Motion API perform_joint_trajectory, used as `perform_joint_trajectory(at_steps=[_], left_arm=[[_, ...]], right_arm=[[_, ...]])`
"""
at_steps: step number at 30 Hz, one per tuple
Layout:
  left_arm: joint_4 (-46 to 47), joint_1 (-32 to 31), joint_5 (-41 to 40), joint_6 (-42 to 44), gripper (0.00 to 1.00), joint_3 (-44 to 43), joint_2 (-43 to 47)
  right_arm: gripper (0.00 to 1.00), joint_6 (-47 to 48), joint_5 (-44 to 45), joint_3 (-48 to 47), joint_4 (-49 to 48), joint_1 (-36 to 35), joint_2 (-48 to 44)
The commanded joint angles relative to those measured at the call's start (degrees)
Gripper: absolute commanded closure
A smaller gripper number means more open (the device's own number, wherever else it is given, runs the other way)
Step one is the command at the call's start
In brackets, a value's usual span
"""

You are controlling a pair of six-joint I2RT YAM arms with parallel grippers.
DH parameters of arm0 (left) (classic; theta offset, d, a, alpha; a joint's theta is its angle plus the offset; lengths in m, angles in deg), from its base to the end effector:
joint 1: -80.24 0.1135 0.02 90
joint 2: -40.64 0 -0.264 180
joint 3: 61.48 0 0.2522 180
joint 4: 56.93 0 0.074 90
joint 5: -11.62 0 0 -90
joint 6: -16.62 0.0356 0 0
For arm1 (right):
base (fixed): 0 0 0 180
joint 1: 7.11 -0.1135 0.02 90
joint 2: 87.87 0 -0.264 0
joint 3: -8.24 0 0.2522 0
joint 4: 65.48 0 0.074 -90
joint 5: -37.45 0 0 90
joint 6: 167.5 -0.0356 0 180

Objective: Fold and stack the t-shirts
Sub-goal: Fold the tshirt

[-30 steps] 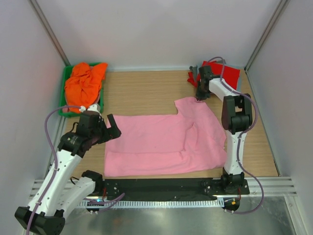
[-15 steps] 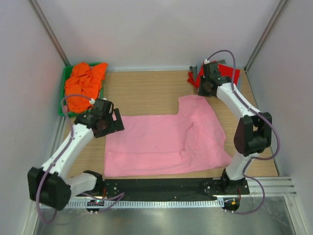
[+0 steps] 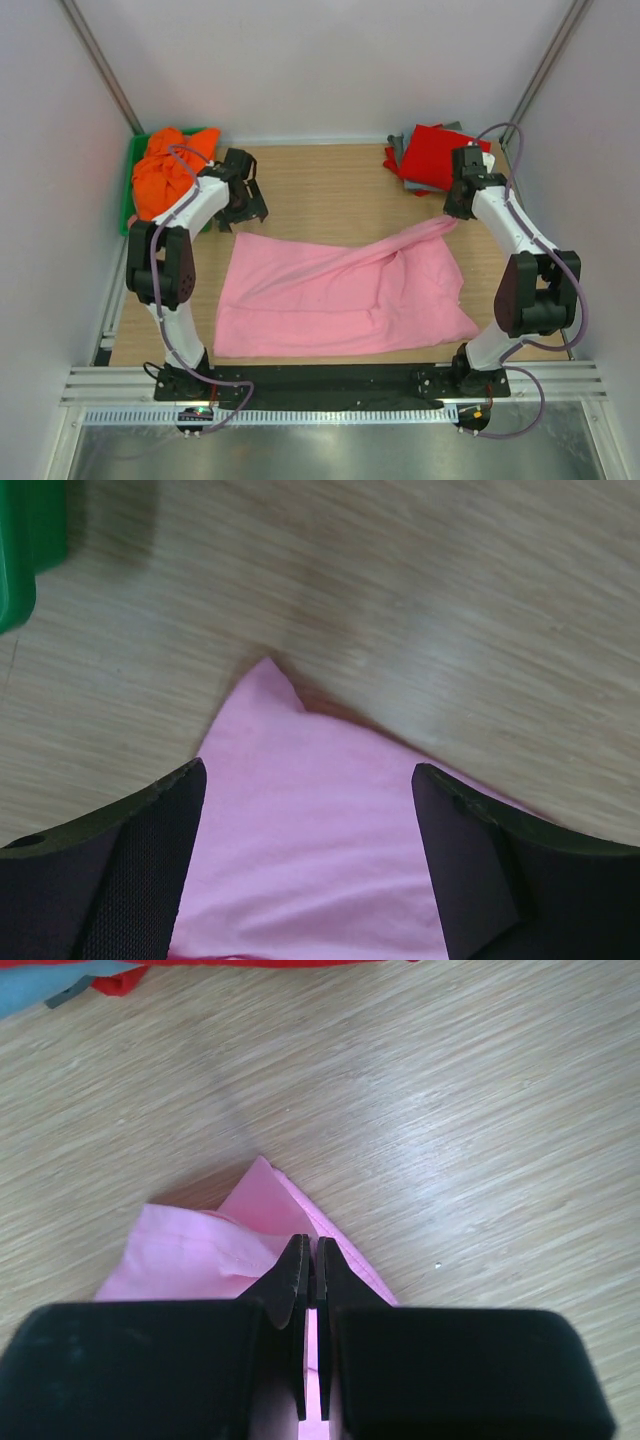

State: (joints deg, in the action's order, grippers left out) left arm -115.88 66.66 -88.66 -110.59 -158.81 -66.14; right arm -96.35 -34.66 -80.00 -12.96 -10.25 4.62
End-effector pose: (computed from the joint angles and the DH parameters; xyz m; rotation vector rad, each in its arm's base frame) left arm 0.3759 -0.0843 0.2235 -0.6038 2.6582 -0.0015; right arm 0.3422 0.0078 0.2683 0.4590 2.4660 -0.2445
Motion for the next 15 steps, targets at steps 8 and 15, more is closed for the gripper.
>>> perform_joint_trajectory(at_steps=[8, 15], left_arm=[[0.1, 0.4, 2.2, 0.6, 0.22, -8.6, -7.3], [1.8, 0.0, 1.9, -0.8, 0.29, -5.2, -9.8]], right_arm=[[0.99, -0.7, -5.4, -2.1, -2.3, 4.6, -0.6], [0.99, -0.7, -7.6, -0.2, -3.6, 4.6, -0.1]])
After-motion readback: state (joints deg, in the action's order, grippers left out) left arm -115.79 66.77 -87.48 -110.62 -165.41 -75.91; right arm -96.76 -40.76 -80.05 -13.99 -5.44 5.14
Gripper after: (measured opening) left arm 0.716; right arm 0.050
